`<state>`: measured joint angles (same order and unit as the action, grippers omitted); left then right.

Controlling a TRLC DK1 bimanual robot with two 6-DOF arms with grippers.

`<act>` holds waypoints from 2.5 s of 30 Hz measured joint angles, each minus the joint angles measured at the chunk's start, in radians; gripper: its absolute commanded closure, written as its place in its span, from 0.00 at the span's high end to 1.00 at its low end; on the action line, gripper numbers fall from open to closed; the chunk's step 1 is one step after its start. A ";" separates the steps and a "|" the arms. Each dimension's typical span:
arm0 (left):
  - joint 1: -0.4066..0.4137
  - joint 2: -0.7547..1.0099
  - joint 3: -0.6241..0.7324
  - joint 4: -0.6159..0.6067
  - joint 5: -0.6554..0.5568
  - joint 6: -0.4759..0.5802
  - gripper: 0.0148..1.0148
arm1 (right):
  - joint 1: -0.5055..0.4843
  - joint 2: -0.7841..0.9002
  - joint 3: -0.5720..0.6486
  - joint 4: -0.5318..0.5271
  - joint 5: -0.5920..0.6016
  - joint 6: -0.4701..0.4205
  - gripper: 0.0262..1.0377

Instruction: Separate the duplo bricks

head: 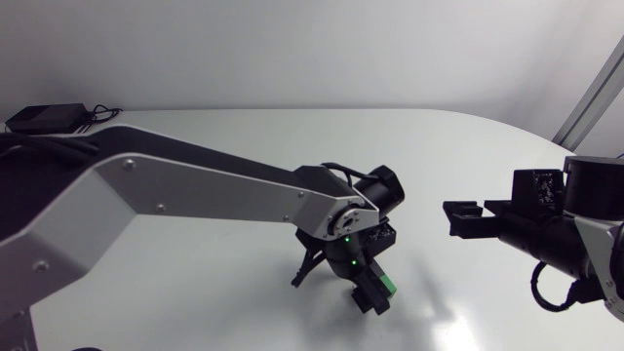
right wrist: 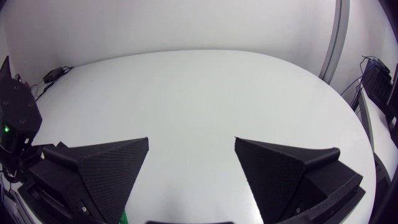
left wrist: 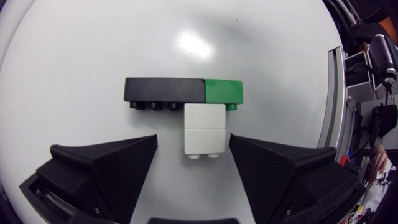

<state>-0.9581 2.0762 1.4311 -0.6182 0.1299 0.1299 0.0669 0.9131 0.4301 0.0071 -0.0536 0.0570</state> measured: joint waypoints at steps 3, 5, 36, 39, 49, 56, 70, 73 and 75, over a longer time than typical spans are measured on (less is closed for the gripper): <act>-0.016 0.005 0.000 -0.006 -0.007 0.000 0.66 | 0.000 0.000 0.000 0.000 0.000 0.000 0.96; -0.019 0.006 0.002 -0.006 -0.017 0.000 0.62 | 0.000 0.000 0.000 0.000 0.000 0.000 0.96; -0.065 -0.301 -0.272 0.147 -0.177 0.184 0.27 | -0.099 -0.063 0.159 -0.303 -0.315 0.083 0.96; -0.064 -0.414 -0.344 0.221 -0.194 0.248 0.27 | -0.141 -0.023 0.243 -0.401 -0.424 0.105 0.96; -0.041 -0.556 -0.470 0.408 -0.185 0.297 0.27 | -0.226 0.283 0.440 -0.687 -0.937 0.048 0.96; -0.039 -0.558 -0.506 0.455 -0.107 0.296 0.27 | -0.248 0.449 0.486 -0.758 -1.058 -0.166 0.96; -0.023 -0.579 -0.493 0.469 -0.035 0.276 0.27 | -0.117 0.550 0.522 -0.880 -1.059 -0.417 0.78; -0.023 -0.578 -0.484 0.470 -0.031 0.276 0.27 | -0.098 0.551 0.522 -0.888 -1.059 -0.417 0.78; -0.023 -0.578 -0.483 0.475 -0.027 0.276 0.27 | -0.080 0.551 0.522 -0.891 -1.060 -0.417 0.78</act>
<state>-0.9806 1.4982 0.9482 -0.1432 0.1028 0.4061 -0.0128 1.4639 0.9520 -0.8841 -1.1133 -0.3603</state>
